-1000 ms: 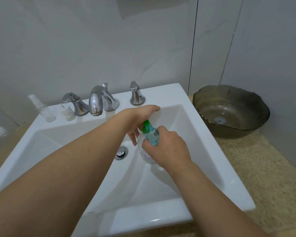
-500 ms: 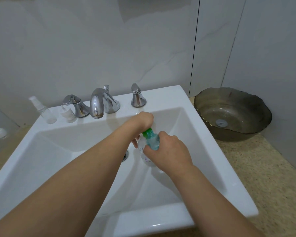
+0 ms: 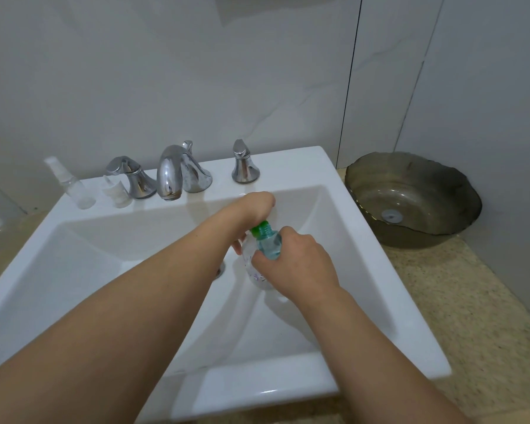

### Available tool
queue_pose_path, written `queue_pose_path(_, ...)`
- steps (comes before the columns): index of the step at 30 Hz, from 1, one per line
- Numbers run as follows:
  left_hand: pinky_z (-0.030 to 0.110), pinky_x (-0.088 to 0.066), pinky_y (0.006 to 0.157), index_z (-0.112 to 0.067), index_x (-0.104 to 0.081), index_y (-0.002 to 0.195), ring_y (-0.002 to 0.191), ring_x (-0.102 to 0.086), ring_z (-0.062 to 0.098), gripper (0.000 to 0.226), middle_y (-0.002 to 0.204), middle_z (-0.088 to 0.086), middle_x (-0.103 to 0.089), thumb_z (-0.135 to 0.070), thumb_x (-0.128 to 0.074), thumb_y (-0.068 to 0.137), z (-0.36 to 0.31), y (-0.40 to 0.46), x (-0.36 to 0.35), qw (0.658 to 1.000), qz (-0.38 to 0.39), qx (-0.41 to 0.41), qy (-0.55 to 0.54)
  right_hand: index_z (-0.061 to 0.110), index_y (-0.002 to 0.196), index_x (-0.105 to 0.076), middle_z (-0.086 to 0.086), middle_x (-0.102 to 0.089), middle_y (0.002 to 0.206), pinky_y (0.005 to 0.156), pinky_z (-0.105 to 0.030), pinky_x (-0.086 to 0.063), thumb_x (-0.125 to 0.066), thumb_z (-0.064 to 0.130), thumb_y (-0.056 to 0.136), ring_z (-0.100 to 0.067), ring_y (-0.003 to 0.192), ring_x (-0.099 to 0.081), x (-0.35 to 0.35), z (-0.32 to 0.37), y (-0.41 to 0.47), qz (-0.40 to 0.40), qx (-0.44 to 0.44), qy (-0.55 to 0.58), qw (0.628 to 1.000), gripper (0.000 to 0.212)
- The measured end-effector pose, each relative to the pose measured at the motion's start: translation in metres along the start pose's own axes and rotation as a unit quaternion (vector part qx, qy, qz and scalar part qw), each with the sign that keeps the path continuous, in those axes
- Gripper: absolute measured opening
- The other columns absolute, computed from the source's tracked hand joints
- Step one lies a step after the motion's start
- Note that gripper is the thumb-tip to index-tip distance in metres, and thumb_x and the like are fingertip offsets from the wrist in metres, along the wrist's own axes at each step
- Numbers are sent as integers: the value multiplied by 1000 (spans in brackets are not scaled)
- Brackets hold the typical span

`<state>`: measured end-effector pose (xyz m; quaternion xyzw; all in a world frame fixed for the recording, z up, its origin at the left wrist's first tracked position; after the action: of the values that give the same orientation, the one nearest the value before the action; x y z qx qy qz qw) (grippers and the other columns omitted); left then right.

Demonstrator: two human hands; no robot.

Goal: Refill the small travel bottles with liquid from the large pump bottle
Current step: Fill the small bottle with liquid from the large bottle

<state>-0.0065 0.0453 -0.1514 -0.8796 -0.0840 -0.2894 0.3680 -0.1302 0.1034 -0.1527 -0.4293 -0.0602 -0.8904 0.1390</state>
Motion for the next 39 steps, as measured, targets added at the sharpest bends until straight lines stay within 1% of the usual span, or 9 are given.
queue_pose_path(4, 64, -52, 94, -3, -59, 128, 103, -61, 45, 71, 108, 17, -64, -62, -42, 95, -5, -5, 7, 998, 55, 13, -8, 16, 93, -48, 4, -49, 74, 60, -32, -36, -55, 46, 85, -23, 72, -53, 4, 1, 0, -22, 5, 15, 1000, 31)
queue_pose_path(9, 72, -47, 95, -1, -52, 136, 112, -54, 49, 78, 109, 18, -61, -67, -43, 95, -7, -9, 9, 996, 80, 27, -9, 17, 92, -46, 3, -48, 74, 62, -32, -37, -55, 47, 86, -24, 72, -52, 5, 2, -1, -23, 6, 12, 1000, 32)
queue_pose_path(13, 71, -50, 91, -4, -54, 136, 110, -56, 49, 67, 117, 17, -58, -57, -39, 98, -6, -7, 3, 998, 48, 28, 0, 17, 90, -46, 4, -49, 74, 59, -32, -35, -55, 46, 85, -21, 69, -51, 4, 1, 0, -19, 0, 15, 1000, 30)
queue_pose_path(18, 64, -58, 77, 0, -61, 122, 92, -63, 43, 47, 112, 22, -64, -30, -31, 100, -5, -2, 1, 1000, -3, 7, 3, 16, 90, -47, 3, -48, 73, 55, -31, -33, -56, 45, 85, -22, 70, -52, 2, 0, 1, -7, -1, -2, 1000, 31)
queue_pose_path(20, 63, -58, 78, 1, -62, 119, 91, -66, 44, 45, 111, 25, -65, -23, -28, 100, -4, -2, -1, 1000, -18, 5, 3, 16, 92, -47, 4, -48, 74, 56, -32, -34, -56, 47, 85, -22, 71, -52, 0, -1, 1, 4, -1, -10, 1000, 32)
queue_pose_path(24, 63, -58, 80, 2, -63, 118, 93, -68, 47, 46, 111, 27, -67, -19, -26, 100, -3, 0, -4, 1000, -27, 9, 1, 16, 93, -48, 3, -50, 76, 60, -32, -39, -56, 46, 85, -22, 74, -55, -1, -1, 2, 10, -3, -4, 1000, 32)
queue_pose_path(29, 63, -58, 81, 2, -63, 117, 92, -69, 46, 45, 110, 27, -67, -18, -28, 99, -3, 3, -4, 1000, -28, -1, 7, 16, 94, -49, 4, -50, 76, 59, -32, -37, -56, 46, 84, -23, 73, -55, -2, -2, 2, 5, -4, -3, 1000, 32)
queue_pose_path(33, 61, -58, 82, -1, -62, 122, 94, -67, 44, 49, 111, 22, -67, -30, -31, 98, -1, 2, 0, 1000, 0, 6, -1, 17, 92, -49, 4, -50, 75, 56, -31, -36, -56, 46, 84, -20, 69, -53, 0, -1, 1, -2, 2, -1, 1000, 32)
queue_pose_path(39, 68, -51, 90, -2, -54, 133, 108, -59, 51, 81, 113, 19, -63, -71, -43, 91, -4, -7, 8, 996, 82, 28, -11, 18, 90, -48, 2, -52, 76, 63, -32, -40, -55, 49, 84, -24, 73, -54, 4, 1, -1, -36, 8, 12, 999, 32)
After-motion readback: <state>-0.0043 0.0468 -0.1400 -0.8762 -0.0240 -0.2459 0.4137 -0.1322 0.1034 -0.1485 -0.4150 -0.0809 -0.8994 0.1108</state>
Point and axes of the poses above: each hand's wrist, its own y-axis towards the middle knuckle, its own x-axis out of the back of the hand, z = x × y, the point moved 4 cm from there along y, towards the middle knuckle
